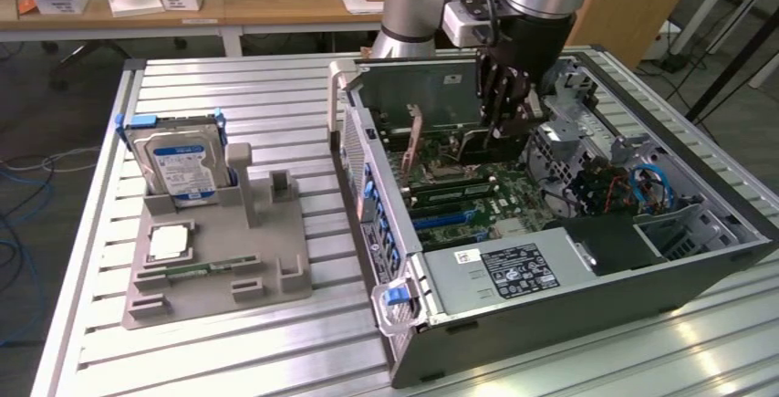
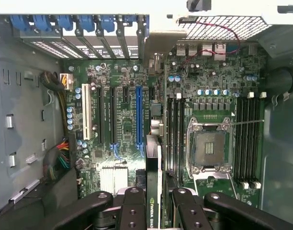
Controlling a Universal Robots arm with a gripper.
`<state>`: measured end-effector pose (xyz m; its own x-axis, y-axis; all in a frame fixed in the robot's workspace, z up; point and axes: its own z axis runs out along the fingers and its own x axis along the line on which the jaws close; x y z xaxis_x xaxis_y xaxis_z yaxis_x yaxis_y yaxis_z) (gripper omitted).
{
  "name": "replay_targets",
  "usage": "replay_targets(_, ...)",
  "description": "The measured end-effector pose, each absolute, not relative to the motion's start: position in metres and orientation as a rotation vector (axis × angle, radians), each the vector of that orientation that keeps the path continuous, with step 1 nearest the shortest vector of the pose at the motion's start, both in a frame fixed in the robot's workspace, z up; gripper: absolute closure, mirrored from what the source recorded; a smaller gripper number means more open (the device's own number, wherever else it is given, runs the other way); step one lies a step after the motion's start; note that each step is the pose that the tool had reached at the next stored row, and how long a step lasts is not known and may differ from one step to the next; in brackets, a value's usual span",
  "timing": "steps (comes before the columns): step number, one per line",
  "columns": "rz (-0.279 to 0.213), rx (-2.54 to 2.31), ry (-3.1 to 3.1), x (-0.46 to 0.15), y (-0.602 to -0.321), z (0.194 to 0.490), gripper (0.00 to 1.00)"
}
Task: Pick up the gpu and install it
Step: 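Insert the gpu into the slot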
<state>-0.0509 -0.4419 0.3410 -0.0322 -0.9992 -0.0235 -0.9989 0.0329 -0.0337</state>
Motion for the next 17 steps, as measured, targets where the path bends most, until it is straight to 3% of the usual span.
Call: replay_targets(17,-0.012,-2.157,2.228,-0.051,-0.442,0.329,0.74)
